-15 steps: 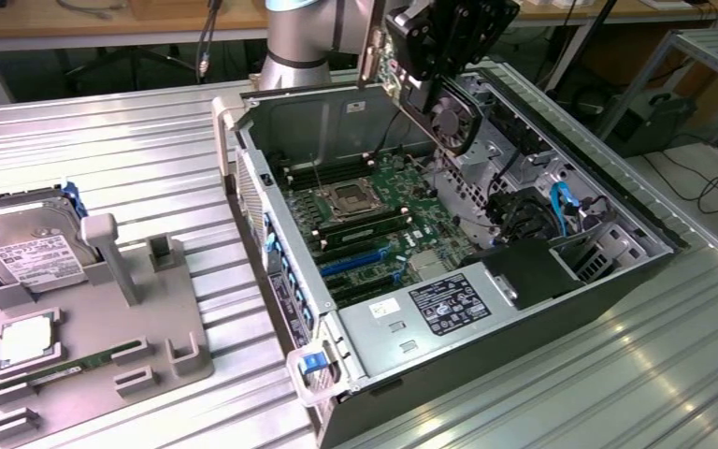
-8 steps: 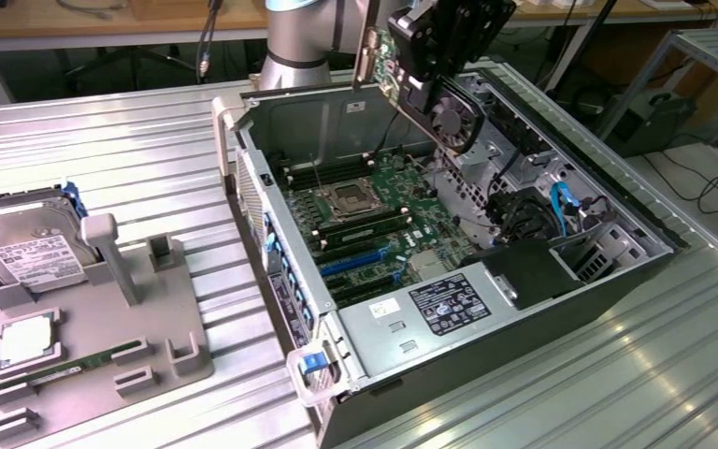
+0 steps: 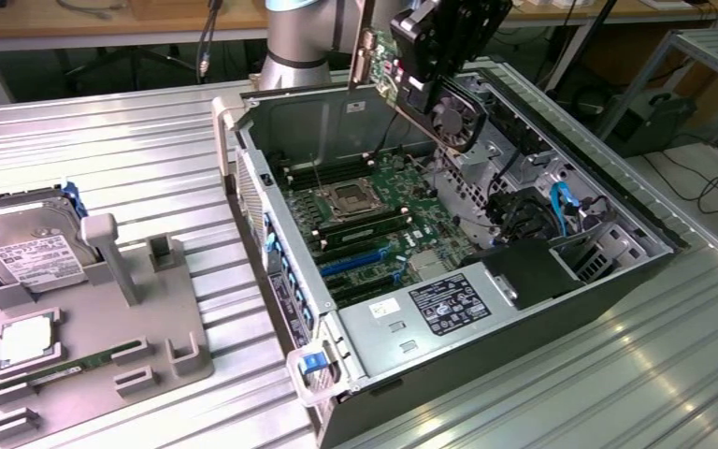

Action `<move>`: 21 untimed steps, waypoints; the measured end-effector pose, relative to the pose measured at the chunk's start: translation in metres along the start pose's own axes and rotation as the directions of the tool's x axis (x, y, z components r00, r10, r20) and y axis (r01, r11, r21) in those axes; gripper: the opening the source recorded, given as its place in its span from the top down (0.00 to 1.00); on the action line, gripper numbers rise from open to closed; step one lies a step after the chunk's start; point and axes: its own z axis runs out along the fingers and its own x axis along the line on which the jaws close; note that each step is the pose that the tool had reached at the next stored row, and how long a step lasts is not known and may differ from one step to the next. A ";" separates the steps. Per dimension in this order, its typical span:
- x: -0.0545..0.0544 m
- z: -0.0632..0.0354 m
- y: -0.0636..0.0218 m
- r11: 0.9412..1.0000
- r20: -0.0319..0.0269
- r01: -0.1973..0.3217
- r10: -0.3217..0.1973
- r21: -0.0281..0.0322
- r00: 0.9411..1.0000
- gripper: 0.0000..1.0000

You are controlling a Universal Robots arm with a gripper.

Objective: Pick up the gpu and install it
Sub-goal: 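Insert the gpu into the slot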

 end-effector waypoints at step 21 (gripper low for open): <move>0.000 0.0000 0.0001 0.984 -0.008 0.178 -0.178 -0.006 0.984 0.73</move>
